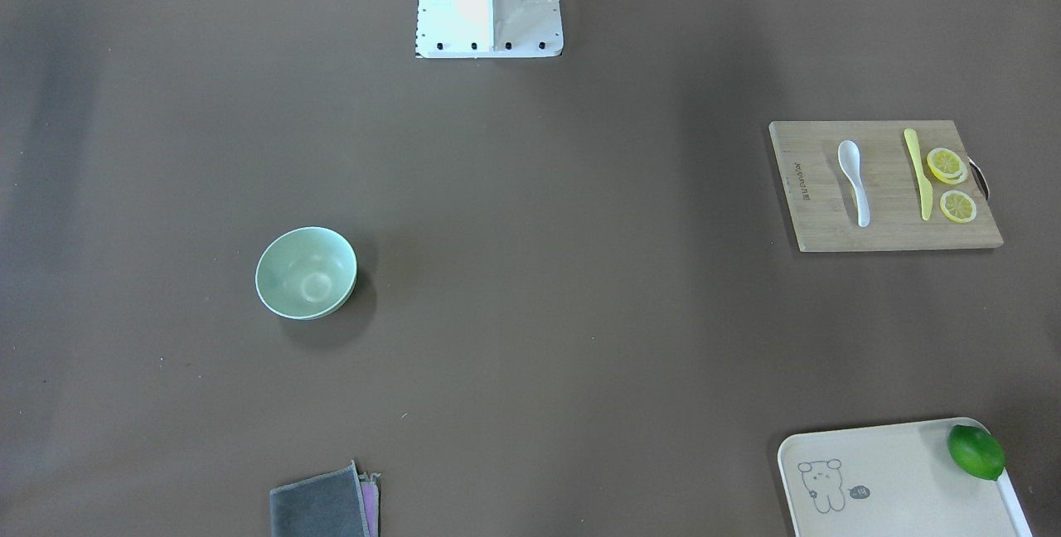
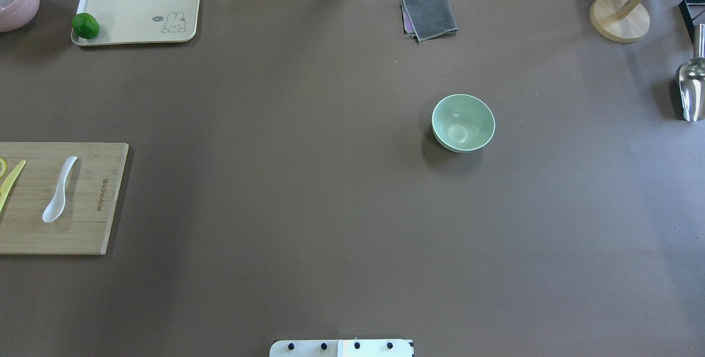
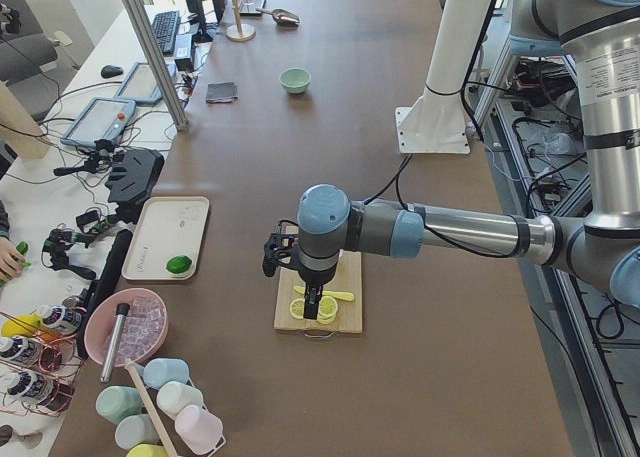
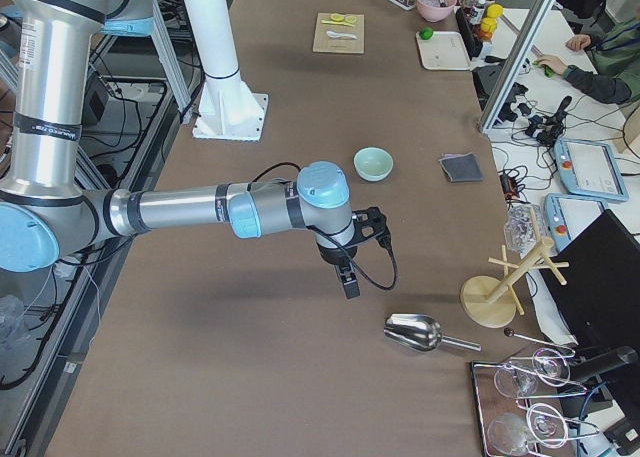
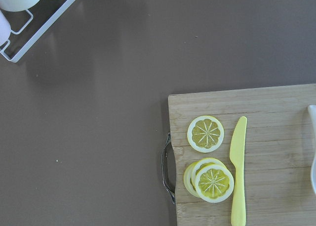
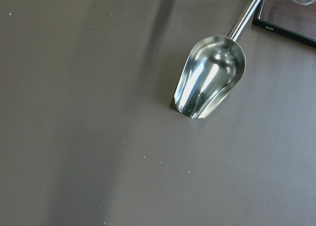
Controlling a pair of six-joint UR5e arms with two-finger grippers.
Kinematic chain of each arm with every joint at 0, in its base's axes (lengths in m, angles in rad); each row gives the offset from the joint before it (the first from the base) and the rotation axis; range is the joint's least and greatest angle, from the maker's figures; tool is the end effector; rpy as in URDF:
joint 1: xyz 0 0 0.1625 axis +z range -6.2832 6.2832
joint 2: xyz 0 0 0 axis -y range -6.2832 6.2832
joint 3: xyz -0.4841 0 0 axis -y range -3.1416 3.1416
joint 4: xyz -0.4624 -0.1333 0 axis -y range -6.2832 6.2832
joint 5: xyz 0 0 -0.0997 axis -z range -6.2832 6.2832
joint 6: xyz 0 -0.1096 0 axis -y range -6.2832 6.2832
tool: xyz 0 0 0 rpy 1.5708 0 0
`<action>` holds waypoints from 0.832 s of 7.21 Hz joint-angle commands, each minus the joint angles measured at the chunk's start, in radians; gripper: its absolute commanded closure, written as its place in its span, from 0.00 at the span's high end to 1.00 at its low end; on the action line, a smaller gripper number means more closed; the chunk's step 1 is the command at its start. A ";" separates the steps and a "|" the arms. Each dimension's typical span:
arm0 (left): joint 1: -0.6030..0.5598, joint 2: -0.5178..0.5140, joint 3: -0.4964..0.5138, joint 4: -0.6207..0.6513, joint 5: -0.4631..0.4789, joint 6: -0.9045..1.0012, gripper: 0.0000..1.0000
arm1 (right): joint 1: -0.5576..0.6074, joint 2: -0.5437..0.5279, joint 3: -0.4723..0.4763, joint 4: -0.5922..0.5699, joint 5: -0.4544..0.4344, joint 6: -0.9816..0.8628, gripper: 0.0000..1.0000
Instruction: Place spoon in bowl
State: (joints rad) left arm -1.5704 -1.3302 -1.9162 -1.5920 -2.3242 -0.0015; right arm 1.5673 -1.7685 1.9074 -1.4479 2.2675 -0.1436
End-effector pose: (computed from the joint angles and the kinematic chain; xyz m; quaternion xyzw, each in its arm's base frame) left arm -0.0581 -0.4535 0.6511 0.0582 0.3672 0.0226 0.9281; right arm 0.0613 -0.4811 0.6285 0.1461 -0.3290 -0.1129 0.9261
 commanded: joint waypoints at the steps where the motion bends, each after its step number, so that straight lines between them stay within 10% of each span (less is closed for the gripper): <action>1: 0.000 -0.001 -0.006 -0.002 -0.001 0.000 0.98 | 0.000 -0.009 0.001 0.045 0.009 -0.001 1.00; 6: -0.003 -0.053 0.003 -0.192 0.039 -0.005 0.98 | 0.000 0.014 0.038 0.078 0.012 0.022 1.00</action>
State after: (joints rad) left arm -1.5729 -1.3733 -1.9225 -1.6740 -2.2916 -0.0072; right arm 1.5677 -1.7661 1.9277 -1.3814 2.2783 -0.1374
